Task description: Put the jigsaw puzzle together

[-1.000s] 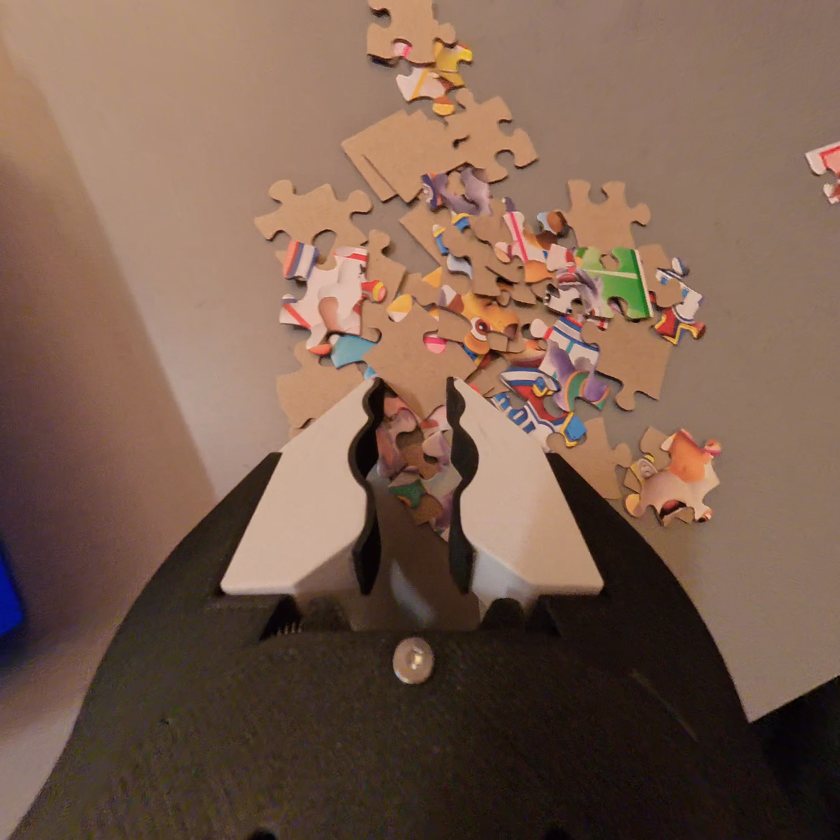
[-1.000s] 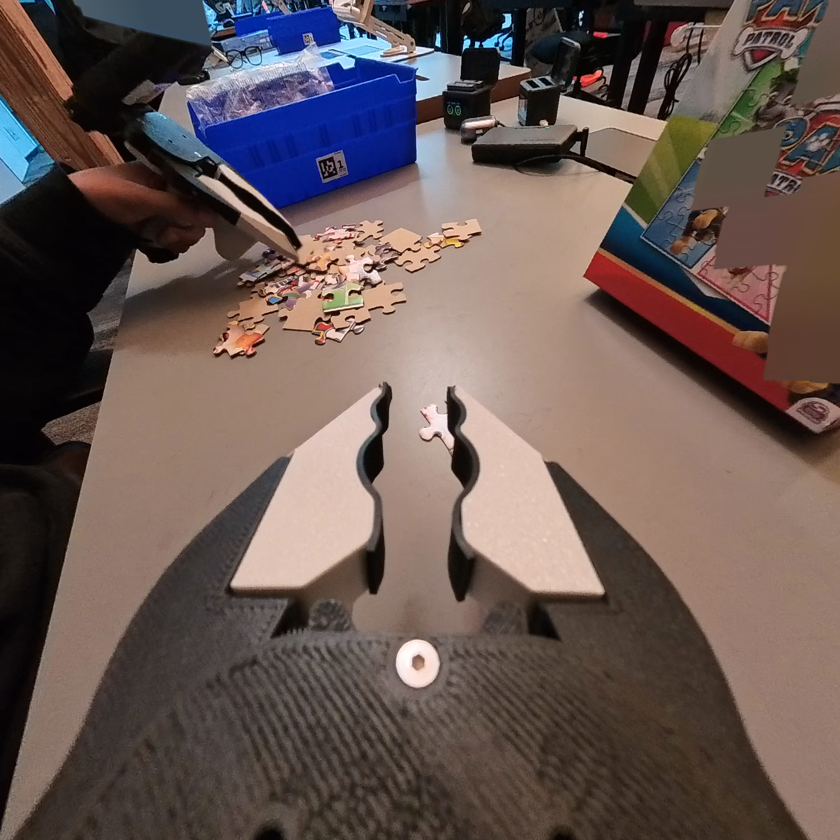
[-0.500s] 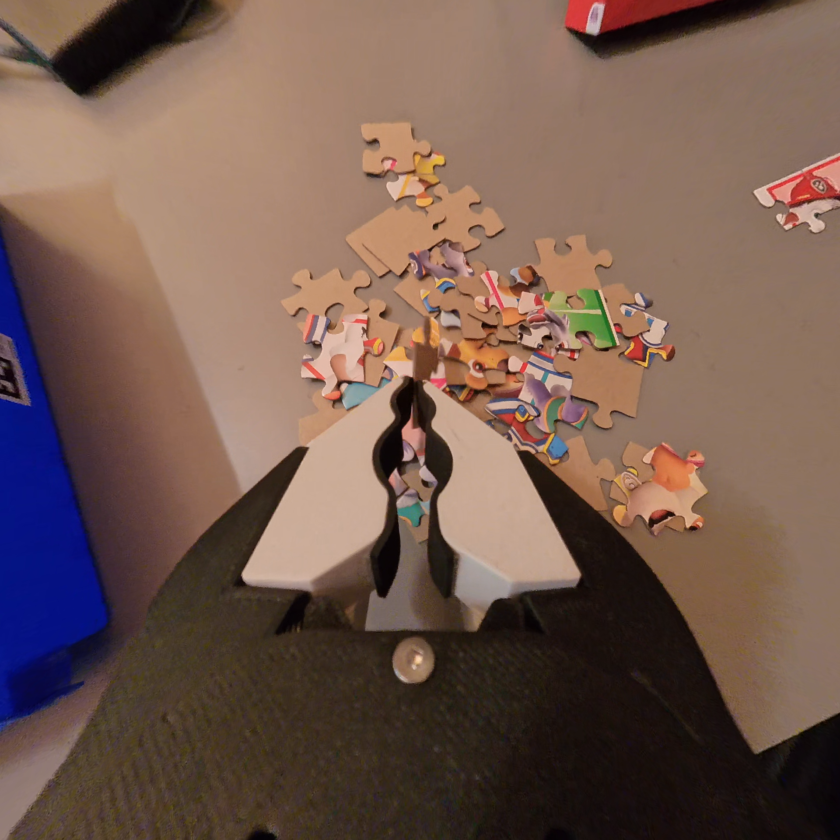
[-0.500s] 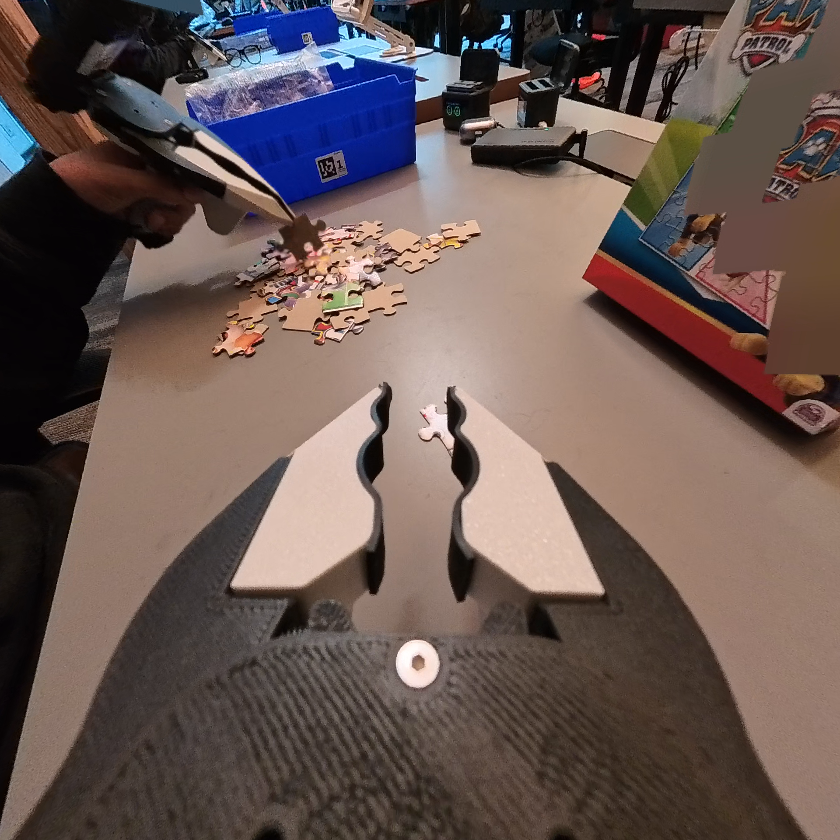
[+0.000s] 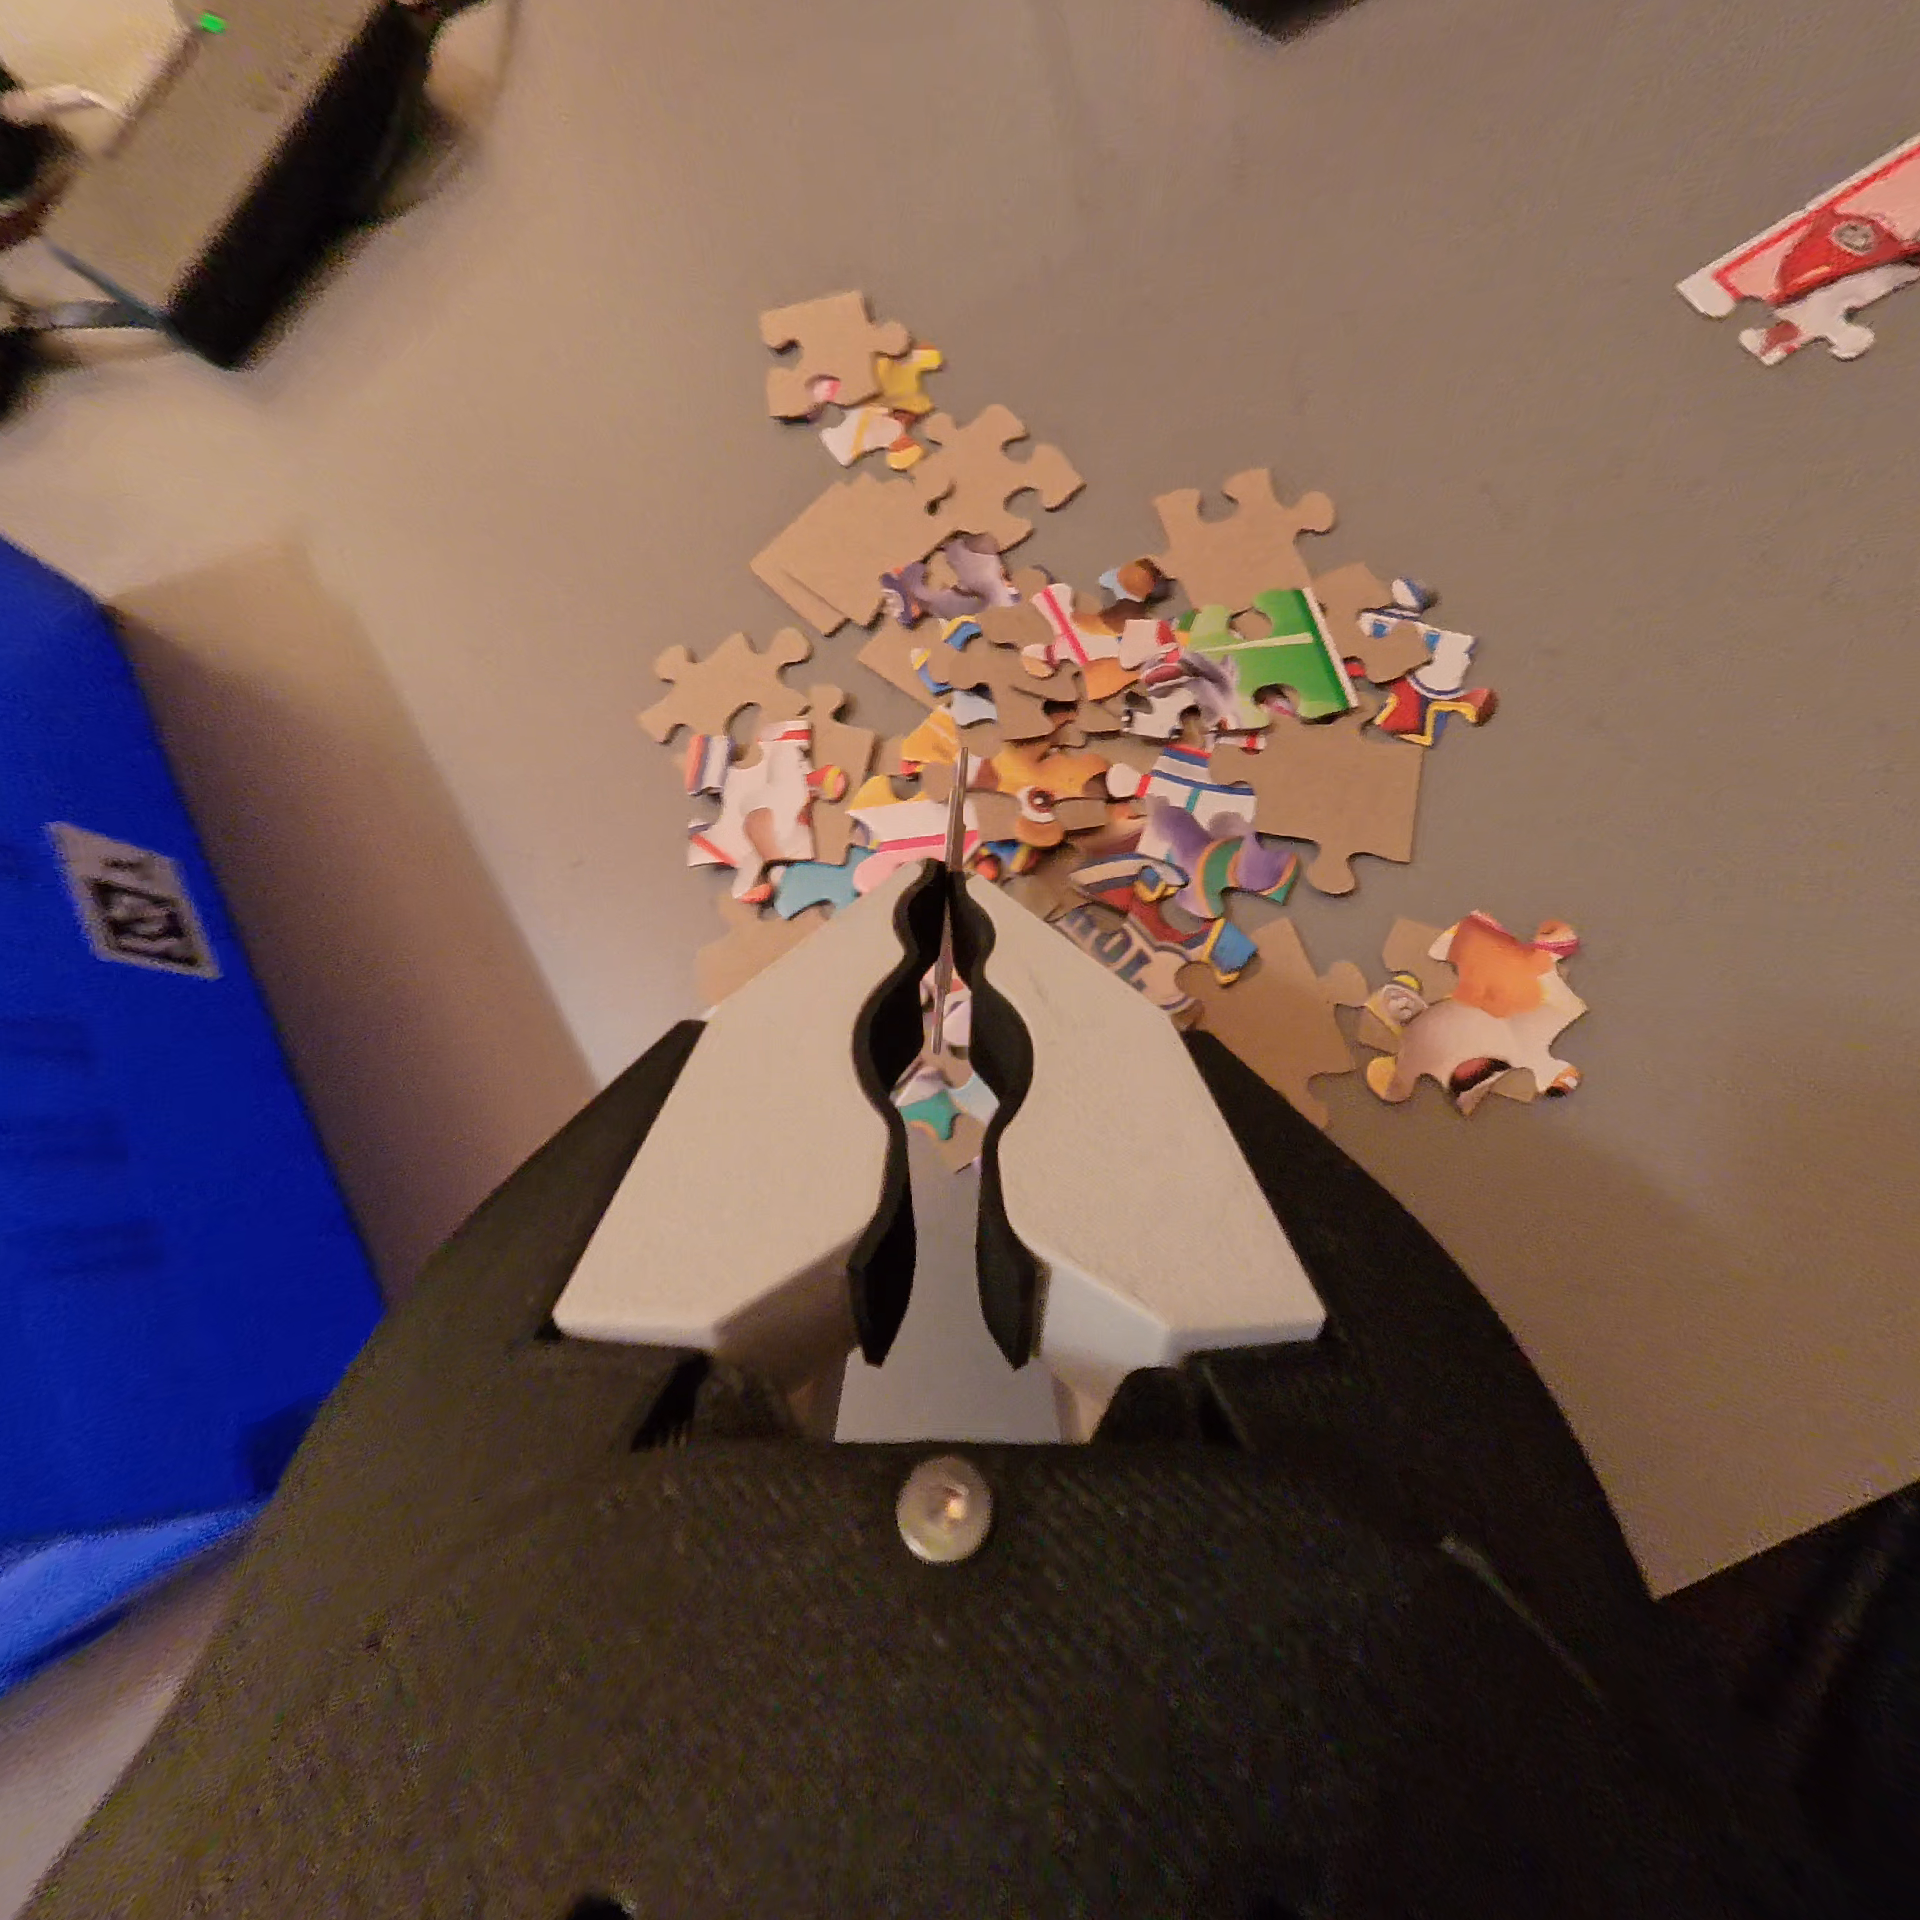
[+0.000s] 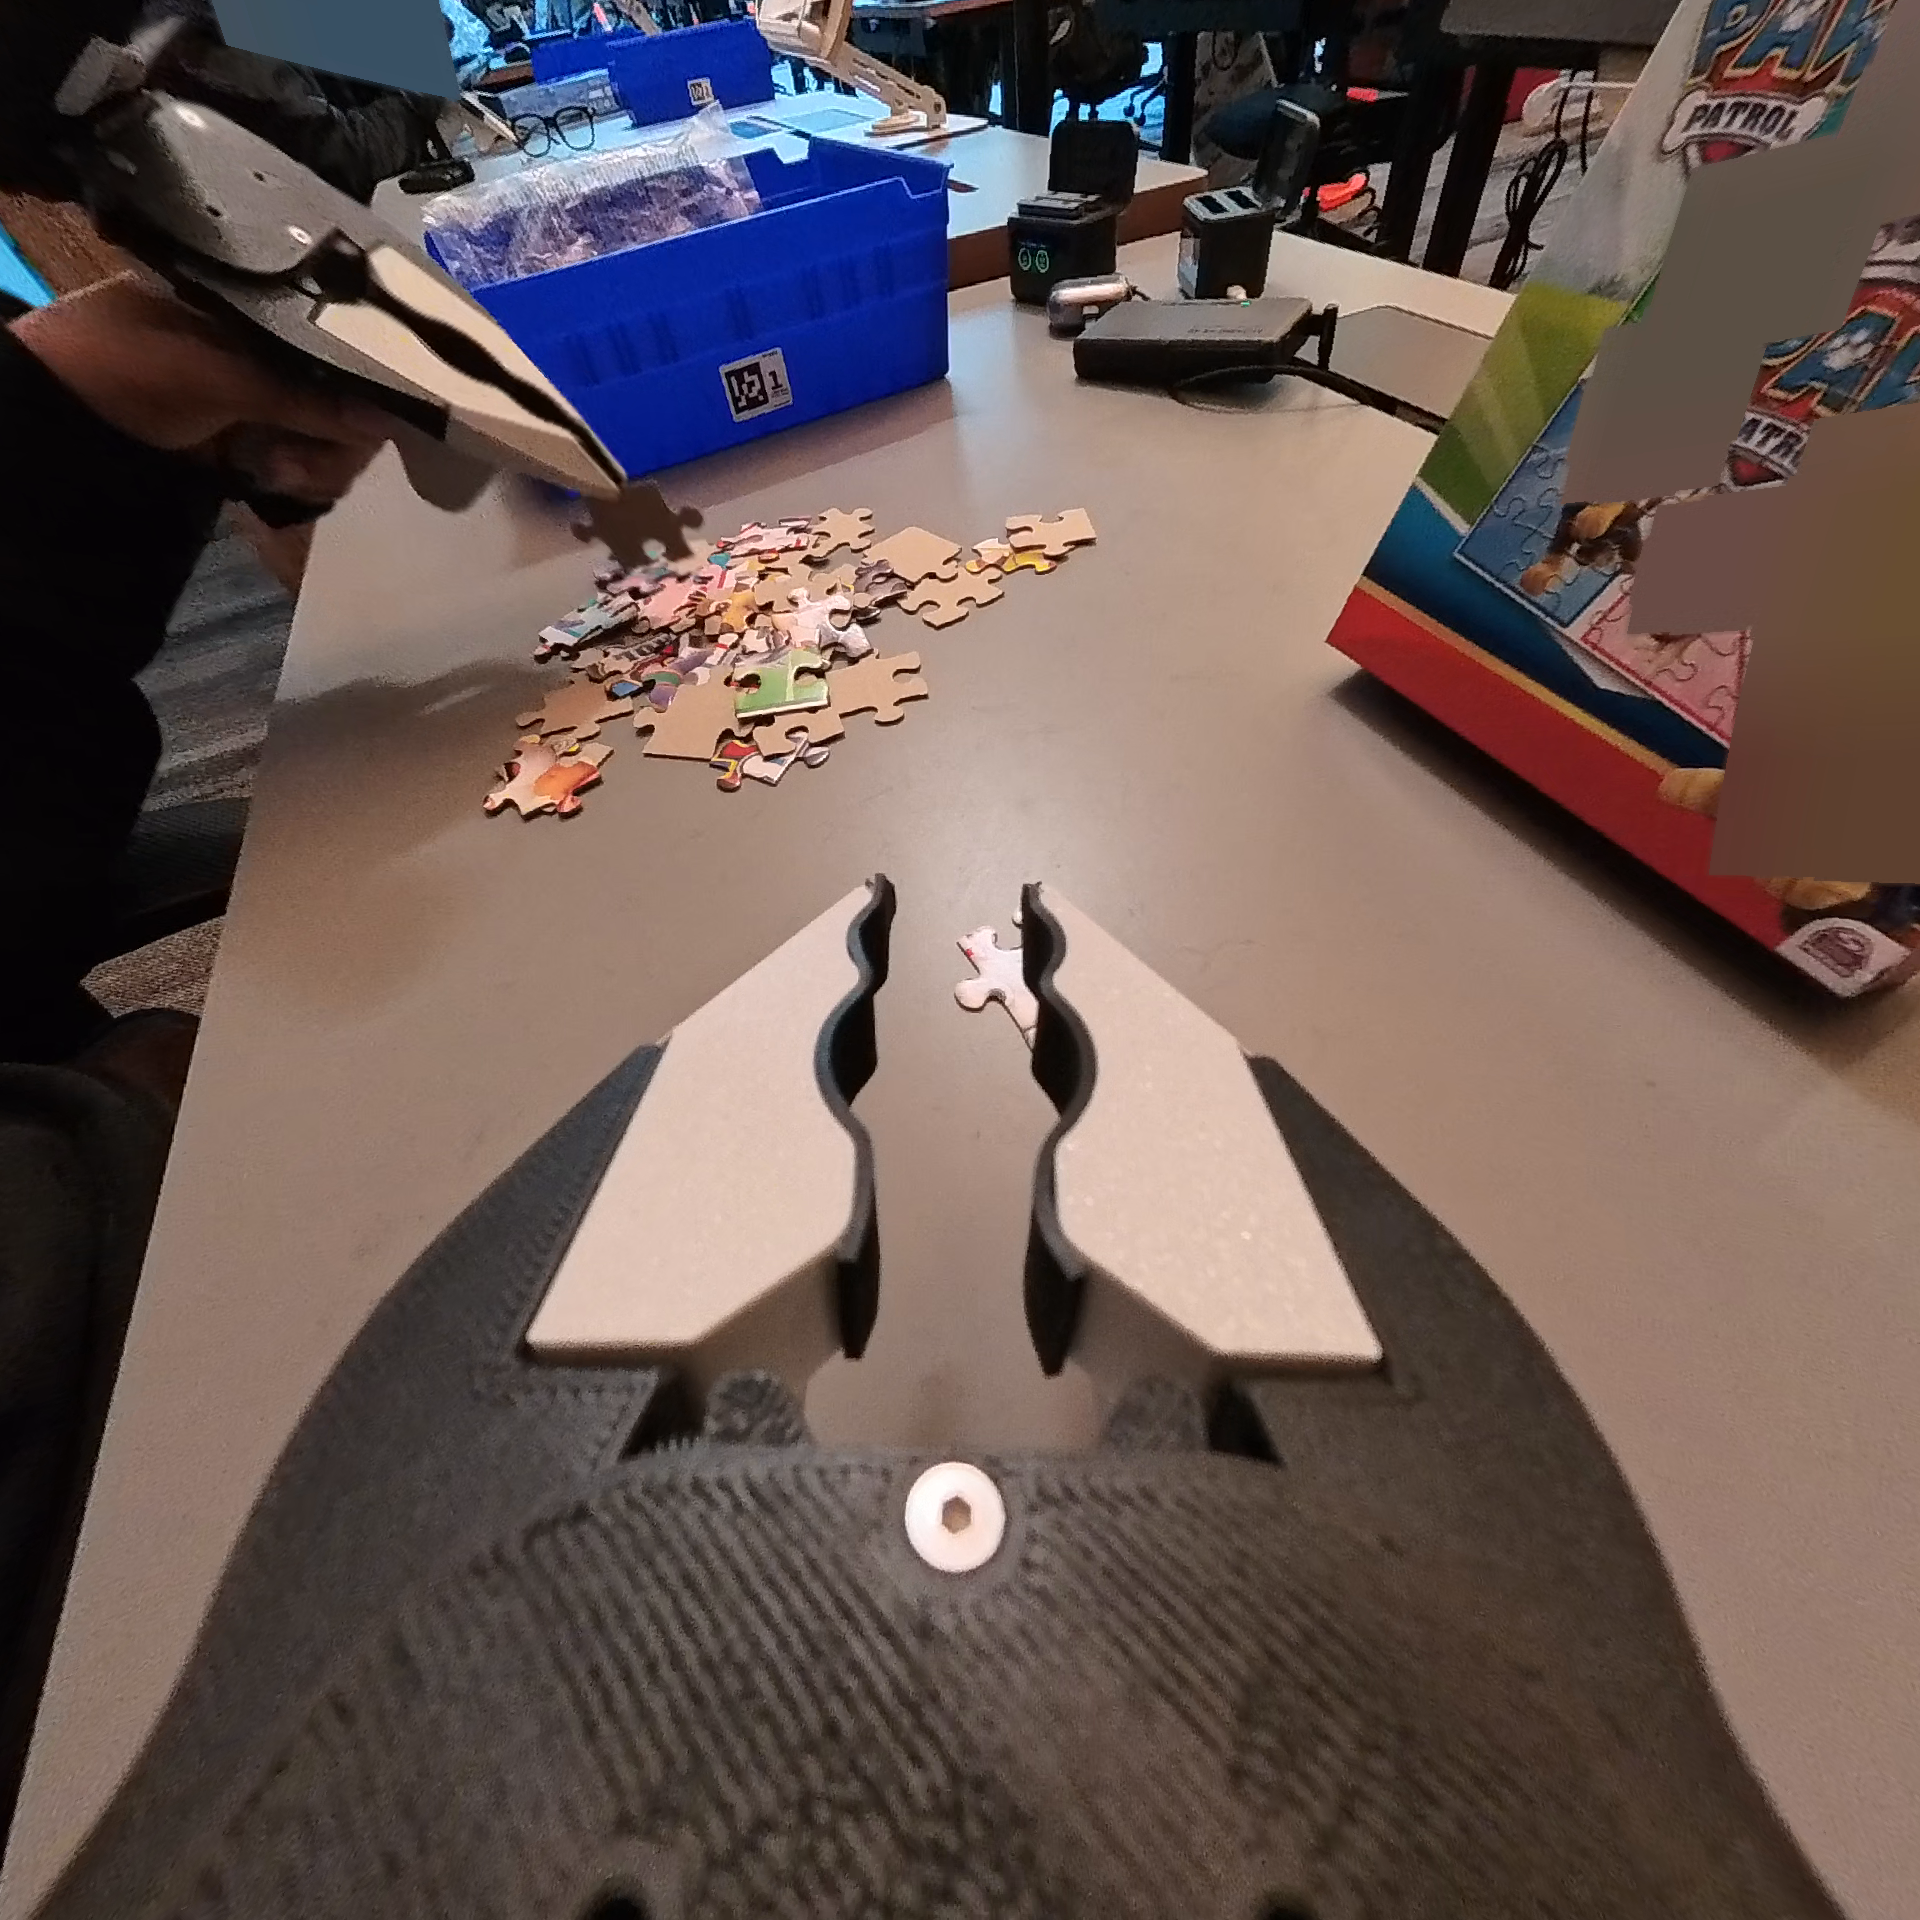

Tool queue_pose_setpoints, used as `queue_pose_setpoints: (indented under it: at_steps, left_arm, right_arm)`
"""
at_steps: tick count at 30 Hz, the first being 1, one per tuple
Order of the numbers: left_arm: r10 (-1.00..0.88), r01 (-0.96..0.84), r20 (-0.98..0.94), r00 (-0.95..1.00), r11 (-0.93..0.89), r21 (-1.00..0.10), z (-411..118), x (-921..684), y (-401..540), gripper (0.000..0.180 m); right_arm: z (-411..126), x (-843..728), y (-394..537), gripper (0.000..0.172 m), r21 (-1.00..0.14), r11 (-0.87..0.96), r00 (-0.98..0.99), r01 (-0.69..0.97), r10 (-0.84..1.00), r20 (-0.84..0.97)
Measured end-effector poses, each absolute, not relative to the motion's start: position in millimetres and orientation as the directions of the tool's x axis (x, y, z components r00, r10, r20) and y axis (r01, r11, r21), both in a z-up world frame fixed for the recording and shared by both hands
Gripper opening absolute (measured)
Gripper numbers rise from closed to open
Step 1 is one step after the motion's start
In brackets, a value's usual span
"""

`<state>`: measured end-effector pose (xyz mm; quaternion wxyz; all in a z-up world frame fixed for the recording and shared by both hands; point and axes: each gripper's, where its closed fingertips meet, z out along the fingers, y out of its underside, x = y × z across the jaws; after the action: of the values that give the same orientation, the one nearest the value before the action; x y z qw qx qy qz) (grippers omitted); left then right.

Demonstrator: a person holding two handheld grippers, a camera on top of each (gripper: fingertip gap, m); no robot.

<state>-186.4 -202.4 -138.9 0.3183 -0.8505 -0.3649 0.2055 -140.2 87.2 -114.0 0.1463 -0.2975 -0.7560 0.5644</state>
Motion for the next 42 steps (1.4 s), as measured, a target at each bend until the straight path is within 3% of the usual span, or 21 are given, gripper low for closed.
queue_pose_setpoints:
  at_steps: [5,11,15,18,24,28,35,42]
  left_arm:
    - [0.811,0.506,-0.223,0.541,-0.525,-0.685,-123,-172,-238,0.000]
    - [0.806,0.627,-0.390,0.445,-0.591,-0.507,-159,-131,-292,0.000]
    - [0.836,0.629,-0.291,0.466,-0.544,-0.556,-170,-124,-282,0.002]
    - [0.858,0.623,-0.201,0.472,-0.486,-0.613,-165,-123,-274,0.026]
    - [0.931,0.584,0.026,0.365,-0.207,-0.785,-131,-132,-283,0.032]
    - [0.957,0.593,0.087,0.278,-0.100,-0.799,-134,-139,-299,0.031]
    - [0.962,0.593,0.020,0.271,-0.151,-0.791,-149,-144,-294,0.028]
    - [0.903,0.619,0.161,0.399,-0.136,-0.773,-161,-138,-249,0.035]
  right_arm:
    - [-117,-142,88,0.023,-0.938,0.183,-0.777,0.294,0.618,-0.123]
    - [-113,-139,85,0.023,-0.941,0.184,-0.784,0.283,0.609,-0.117]
    - [-110,-140,87,0.023,-0.947,0.174,-0.778,0.272,0.618,-0.110]
    - [-107,-141,90,0.023,-0.949,0.141,-0.774,0.281,0.618,-0.138]
    - [-104,-141,91,0.023,-0.951,0.109,-0.773,0.289,0.613,-0.164]
    - [-107,-142,91,0.023,-0.949,0.136,-0.771,0.285,0.620,-0.143]
    - [-110,-143,91,0.023,-0.946,0.143,-0.769,0.290,0.623,-0.141]
    - [-113,-144,91,0.023,-0.943,0.146,-0.766,0.299,0.626,-0.146]
